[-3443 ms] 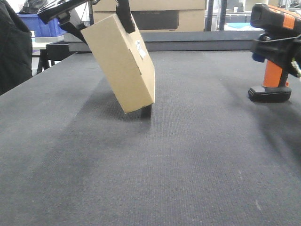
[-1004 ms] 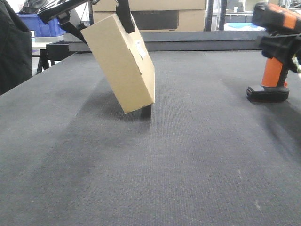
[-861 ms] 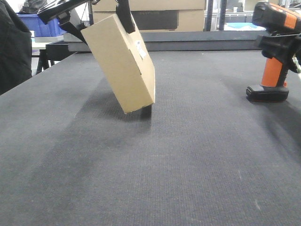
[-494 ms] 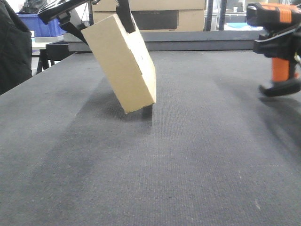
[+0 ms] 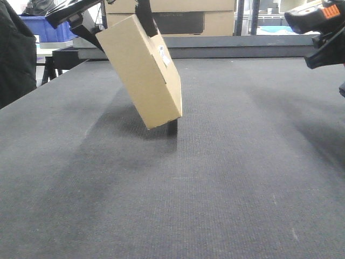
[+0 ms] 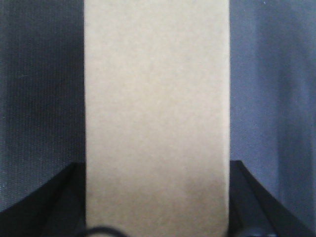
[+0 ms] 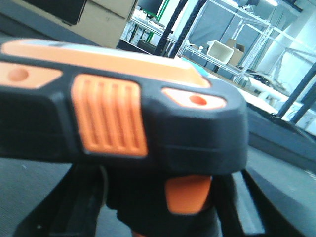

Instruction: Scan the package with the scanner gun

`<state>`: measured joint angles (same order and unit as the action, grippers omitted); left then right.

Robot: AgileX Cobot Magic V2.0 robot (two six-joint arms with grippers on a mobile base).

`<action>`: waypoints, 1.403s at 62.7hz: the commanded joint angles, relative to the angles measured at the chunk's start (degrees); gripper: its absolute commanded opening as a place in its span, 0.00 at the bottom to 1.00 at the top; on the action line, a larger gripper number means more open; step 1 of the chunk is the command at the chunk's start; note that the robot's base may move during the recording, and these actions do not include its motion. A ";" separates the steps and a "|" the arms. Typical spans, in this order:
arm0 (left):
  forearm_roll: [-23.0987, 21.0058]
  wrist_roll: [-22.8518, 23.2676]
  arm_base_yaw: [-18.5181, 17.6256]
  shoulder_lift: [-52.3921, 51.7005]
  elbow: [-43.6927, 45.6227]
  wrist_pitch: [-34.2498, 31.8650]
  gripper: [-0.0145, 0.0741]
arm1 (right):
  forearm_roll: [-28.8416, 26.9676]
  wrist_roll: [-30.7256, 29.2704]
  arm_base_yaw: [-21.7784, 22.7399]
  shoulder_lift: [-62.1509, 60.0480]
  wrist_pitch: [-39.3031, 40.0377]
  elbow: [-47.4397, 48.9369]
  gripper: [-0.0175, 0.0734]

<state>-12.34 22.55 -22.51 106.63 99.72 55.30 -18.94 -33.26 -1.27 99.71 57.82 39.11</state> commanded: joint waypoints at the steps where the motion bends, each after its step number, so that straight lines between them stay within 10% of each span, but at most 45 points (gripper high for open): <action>1: -0.63 0.01 -0.04 -0.34 0.19 -0.81 0.04 | 0.33 9.54 -0.15 -1.11 4.21 0.37 0.01; 17: -0.63 0.01 -0.04 -0.34 0.19 -0.71 0.04 | 0.41 37.84 -0.15 -0.93 4.32 0.37 0.01; 88: -0.63 0.01 -0.20 -0.34 0.19 -0.71 0.04 | 6.54 39.57 -0.15 6.01 9.16 0.37 0.13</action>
<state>-12.56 22.55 -22.51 106.63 99.72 55.30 -12.95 6.07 -1.47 106.09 63.64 39.11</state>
